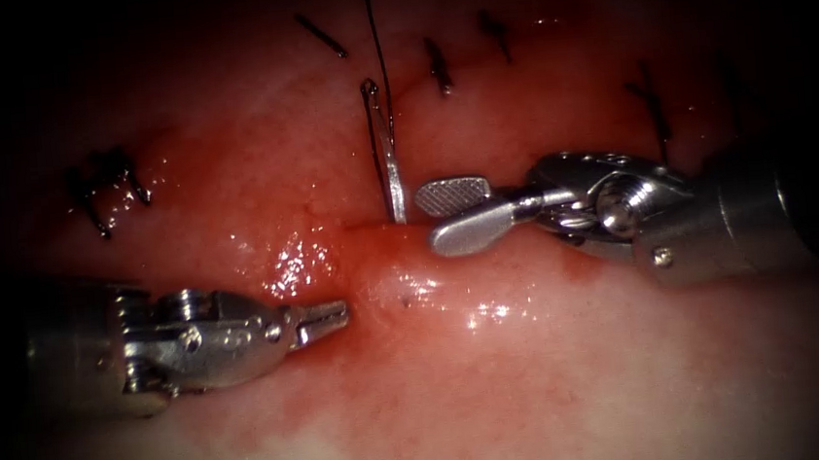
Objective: Wound Closure
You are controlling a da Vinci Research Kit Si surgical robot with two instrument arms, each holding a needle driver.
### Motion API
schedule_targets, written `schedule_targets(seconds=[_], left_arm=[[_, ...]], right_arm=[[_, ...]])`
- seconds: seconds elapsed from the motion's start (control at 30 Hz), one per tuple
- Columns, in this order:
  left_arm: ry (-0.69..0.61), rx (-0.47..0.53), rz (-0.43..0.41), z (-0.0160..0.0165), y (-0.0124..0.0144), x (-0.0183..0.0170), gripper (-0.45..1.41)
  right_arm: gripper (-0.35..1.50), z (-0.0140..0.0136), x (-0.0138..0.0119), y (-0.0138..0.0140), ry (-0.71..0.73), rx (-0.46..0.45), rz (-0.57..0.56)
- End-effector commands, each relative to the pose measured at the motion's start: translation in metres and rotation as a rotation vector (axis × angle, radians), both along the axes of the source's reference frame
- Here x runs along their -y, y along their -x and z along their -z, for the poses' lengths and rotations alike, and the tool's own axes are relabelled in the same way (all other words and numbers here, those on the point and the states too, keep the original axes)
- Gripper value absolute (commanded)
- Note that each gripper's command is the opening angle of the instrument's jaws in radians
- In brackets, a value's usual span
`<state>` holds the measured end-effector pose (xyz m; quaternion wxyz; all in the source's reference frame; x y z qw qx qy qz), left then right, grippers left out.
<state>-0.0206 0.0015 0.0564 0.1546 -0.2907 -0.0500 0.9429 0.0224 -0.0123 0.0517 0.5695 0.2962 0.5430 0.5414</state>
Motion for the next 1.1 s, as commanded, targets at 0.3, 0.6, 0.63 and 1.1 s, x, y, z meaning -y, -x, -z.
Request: schedule_targets(seconds=[0.3, 0.6, 0.63, 1.1], left_arm=[[-0.004, 0.001, -0.001, -0.0004, 0.0006, 0.001, -0.12], [-0.004, 0.001, -0.001, -0.0004, 0.0007, 0.001, -0.12], [-0.004, 0.001, -0.001, -0.0004, 0.0007, 0.001, -0.12], [-0.003, 0.001, -0.001, -0.0005, 0.0006, 0.001, -0.12]], right_arm=[[1.06, -0.0022, -0.0043, -0.002, -0.152, 0.168, 0.106], [0.88, -0.0046, -0.0042, -0.0053, -0.183, 0.309, 0.244], [0.88, -0.0046, -0.004, -0.0056, -0.191, 0.31, 0.266], [0.67, -0.0031, -0.0023, -0.0054, -0.168, 0.307, 0.393]])
